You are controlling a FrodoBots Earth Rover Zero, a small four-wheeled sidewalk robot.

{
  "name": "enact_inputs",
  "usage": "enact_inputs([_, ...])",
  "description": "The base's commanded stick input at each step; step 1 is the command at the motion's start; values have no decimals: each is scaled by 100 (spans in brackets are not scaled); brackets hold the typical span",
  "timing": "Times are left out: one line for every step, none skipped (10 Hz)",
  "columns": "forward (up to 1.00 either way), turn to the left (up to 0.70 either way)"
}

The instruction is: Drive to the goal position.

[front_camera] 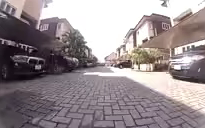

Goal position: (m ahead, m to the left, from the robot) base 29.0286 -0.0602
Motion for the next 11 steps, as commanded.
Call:
enact_inputs([69,3])
enact_inputs([69,3])
enact_inputs([69,3])
enact_inputs([69,3])
enact_inputs([69,-14])
enact_inputs([69,-29])
enact_inputs([69,-34])
enact_inputs([69,-17])
enact_inputs([69,3])
enact_inputs([69,3])
enact_inputs([69,3])
